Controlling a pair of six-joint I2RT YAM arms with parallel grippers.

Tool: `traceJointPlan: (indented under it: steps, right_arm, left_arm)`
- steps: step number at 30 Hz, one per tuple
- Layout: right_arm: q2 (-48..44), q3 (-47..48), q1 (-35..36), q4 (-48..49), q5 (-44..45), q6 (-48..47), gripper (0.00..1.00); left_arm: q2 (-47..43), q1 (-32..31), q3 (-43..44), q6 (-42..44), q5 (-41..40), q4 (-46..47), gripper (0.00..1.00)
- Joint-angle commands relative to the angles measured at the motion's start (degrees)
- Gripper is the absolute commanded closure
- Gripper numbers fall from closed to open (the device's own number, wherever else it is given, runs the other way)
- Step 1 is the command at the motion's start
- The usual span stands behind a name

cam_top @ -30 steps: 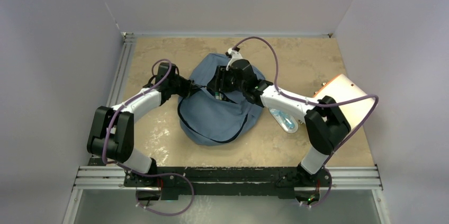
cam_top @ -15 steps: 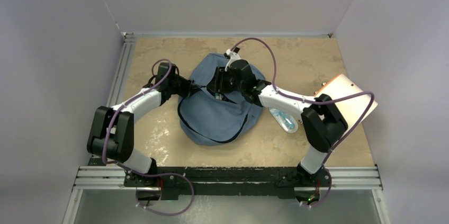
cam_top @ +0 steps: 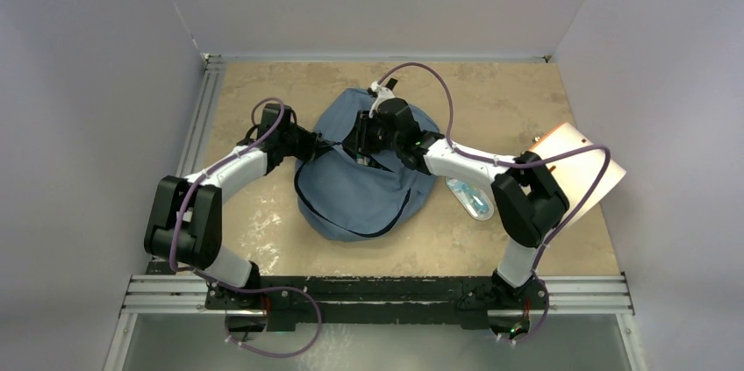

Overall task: Pack the student bag
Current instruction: Zip the student bag at the center of the board.

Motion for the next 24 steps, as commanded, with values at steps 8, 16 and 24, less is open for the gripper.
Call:
traceJointPlan:
  steps: [8,16,24]
  right_arm:
    - [0.19,2.77,0.06,2.28,-0.52,0.09,0.79]
    - [-0.34,2.55,0.1,2.28,0.28,-0.48,0.98]
    - [-2.17,1.36,0.09,2.52,2.18,-0.83,1.0]
  left_arm:
    - [-1.49,0.88,-0.02,1.08,-0.75,0.25,1.0]
    - [-1.46,0.88,-0.01,1.16,-0.63,0.22,1.0]
    - [-1.37,0.97,0.07,1.41,-0.83,0.22,1.0]
